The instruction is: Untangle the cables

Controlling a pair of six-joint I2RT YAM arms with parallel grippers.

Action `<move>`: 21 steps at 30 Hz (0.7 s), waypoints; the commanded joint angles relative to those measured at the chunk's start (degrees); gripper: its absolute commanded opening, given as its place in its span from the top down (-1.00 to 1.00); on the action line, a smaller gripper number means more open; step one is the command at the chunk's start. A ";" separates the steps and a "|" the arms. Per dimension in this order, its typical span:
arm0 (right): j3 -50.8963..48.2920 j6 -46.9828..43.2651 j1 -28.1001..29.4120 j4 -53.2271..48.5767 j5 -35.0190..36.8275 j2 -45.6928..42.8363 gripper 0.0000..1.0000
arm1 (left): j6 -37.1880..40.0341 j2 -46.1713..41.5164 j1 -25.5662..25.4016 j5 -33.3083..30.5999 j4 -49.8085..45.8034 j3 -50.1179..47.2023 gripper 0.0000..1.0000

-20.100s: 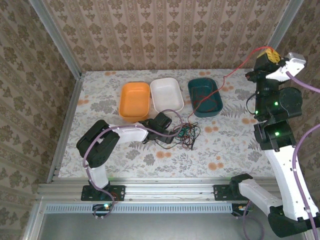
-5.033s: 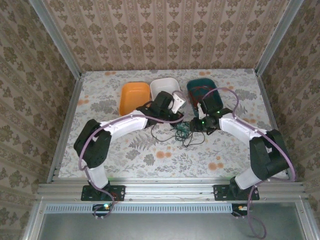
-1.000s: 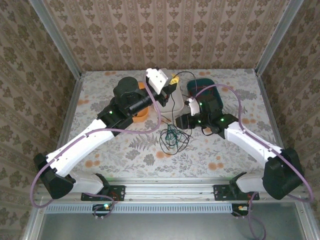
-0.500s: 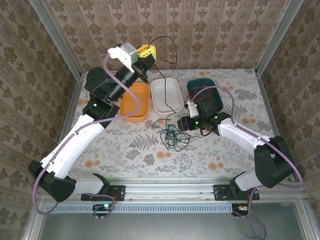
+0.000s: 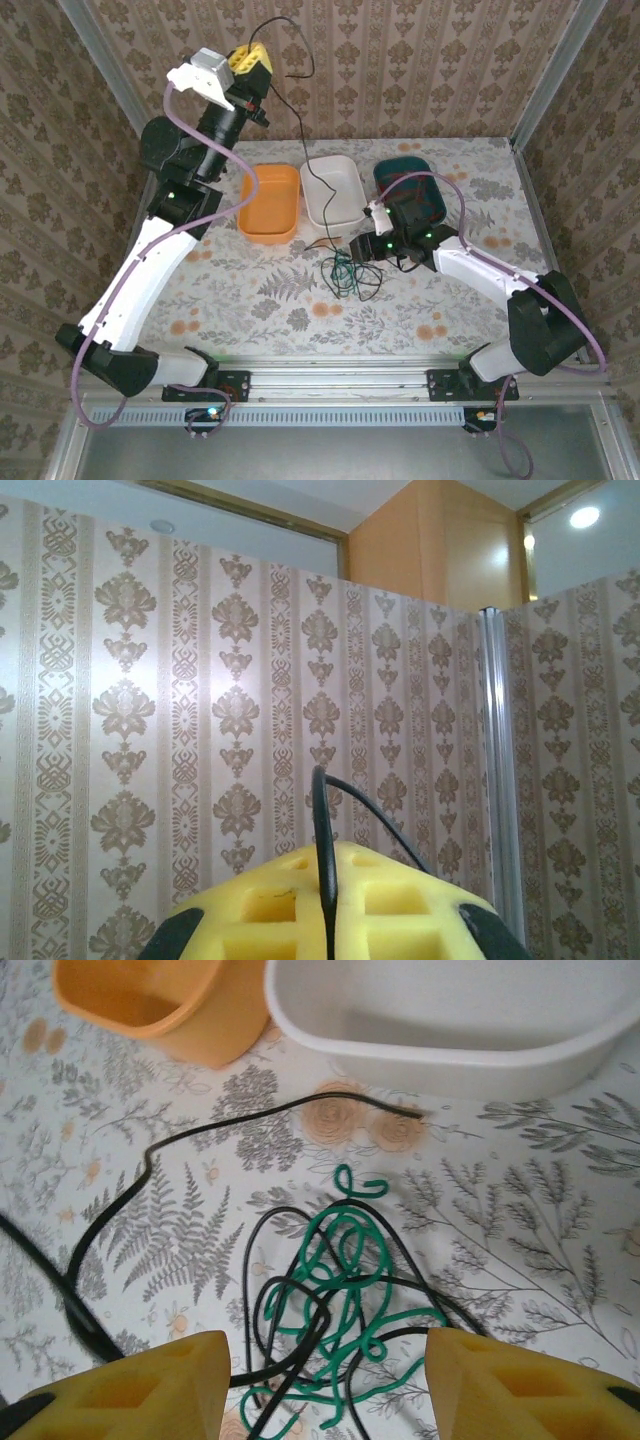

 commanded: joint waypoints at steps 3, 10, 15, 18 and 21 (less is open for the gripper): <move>6.63 -3.44 3.09 -3.59 -2.45 5.82 -0.11 | -4.37 0.84 -0.14 2.87 1.53 0.36 1.00; 13.34 -8.17 5.76 -16.37 0.65 16.86 -0.08 | 0.72 0.80 -0.18 -1.27 -0.17 1.46 1.00; 13.59 -8.49 7.30 -22.63 8.75 22.23 -0.06 | 5.60 1.58 1.33 -5.65 -0.98 5.68 1.00; 12.53 -7.44 7.08 -23.35 12.80 23.63 -0.06 | 6.99 2.02 2.85 -6.22 -0.70 8.06 1.00; 11.51 -6.34 6.28 -22.97 13.59 23.67 -0.06 | 8.16 2.63 4.30 -7.09 -0.98 11.06 1.00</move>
